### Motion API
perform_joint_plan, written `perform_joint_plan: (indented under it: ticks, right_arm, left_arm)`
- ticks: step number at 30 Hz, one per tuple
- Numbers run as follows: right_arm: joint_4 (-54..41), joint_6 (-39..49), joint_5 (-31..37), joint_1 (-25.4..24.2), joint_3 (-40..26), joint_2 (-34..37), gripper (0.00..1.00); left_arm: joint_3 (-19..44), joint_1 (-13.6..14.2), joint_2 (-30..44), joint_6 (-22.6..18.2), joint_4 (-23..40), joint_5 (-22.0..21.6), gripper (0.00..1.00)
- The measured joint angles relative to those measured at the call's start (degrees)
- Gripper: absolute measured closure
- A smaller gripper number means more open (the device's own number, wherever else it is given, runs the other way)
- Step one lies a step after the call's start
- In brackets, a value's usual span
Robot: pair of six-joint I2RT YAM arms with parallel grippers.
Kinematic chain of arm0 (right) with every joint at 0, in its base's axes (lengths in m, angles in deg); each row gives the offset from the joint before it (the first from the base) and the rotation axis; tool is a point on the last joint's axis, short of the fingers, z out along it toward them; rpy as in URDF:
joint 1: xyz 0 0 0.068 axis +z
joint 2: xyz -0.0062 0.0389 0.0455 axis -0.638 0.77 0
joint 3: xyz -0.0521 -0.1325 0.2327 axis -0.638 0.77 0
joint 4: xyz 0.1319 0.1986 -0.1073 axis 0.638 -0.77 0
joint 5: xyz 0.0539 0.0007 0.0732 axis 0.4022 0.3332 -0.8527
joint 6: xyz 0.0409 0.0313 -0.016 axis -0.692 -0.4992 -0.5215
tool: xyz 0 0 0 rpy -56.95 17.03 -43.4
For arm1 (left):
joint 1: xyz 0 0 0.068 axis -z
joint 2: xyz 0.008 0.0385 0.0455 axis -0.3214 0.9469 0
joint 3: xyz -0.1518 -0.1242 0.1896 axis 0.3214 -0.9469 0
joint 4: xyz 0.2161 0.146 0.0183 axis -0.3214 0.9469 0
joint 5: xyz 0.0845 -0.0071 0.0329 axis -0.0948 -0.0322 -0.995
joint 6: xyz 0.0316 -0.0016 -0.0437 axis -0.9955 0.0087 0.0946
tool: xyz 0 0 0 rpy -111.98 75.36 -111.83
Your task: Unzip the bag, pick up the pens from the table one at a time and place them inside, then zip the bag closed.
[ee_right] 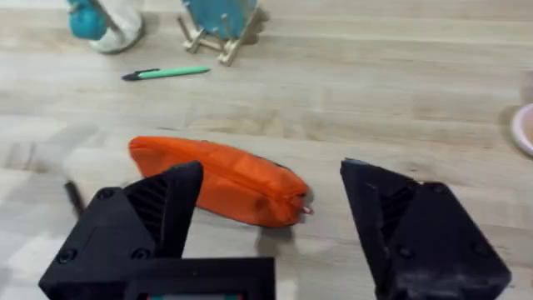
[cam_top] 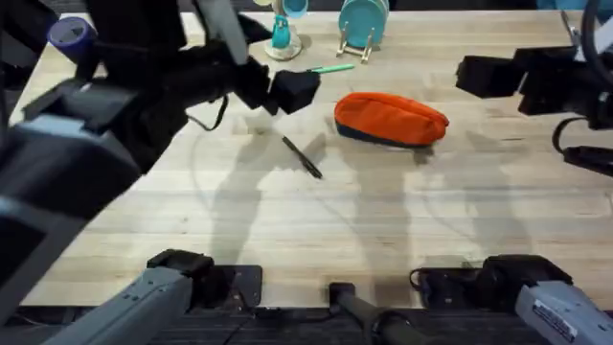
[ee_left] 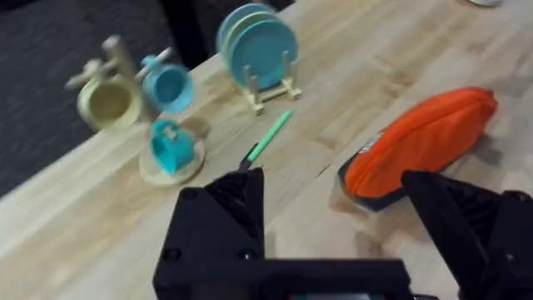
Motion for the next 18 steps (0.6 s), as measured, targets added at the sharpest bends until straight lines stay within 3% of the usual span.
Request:
perform_joint_plan:
  ticks: [6,15,18]
  right_arm:
    - [-0.3,0.0,-3.9,0.0,-0.6,2.5,0.006]
    - [-0.2,0.0,-5.1,0.0,-0.7,2.6,0.006]
    - [-0.2,0.0,-5.3,0.0,-0.7,2.6,0.006]
  left_arm:
    - [4.5,1.0,7.6,-6.5,0.0,6.6,0.009]
    - [10.8,1.0,19.1,-13.2,-0.1,23.2,0.01]
    - [11.0,1.0,21.3,-14.9,-0.2,26.9,0.008]
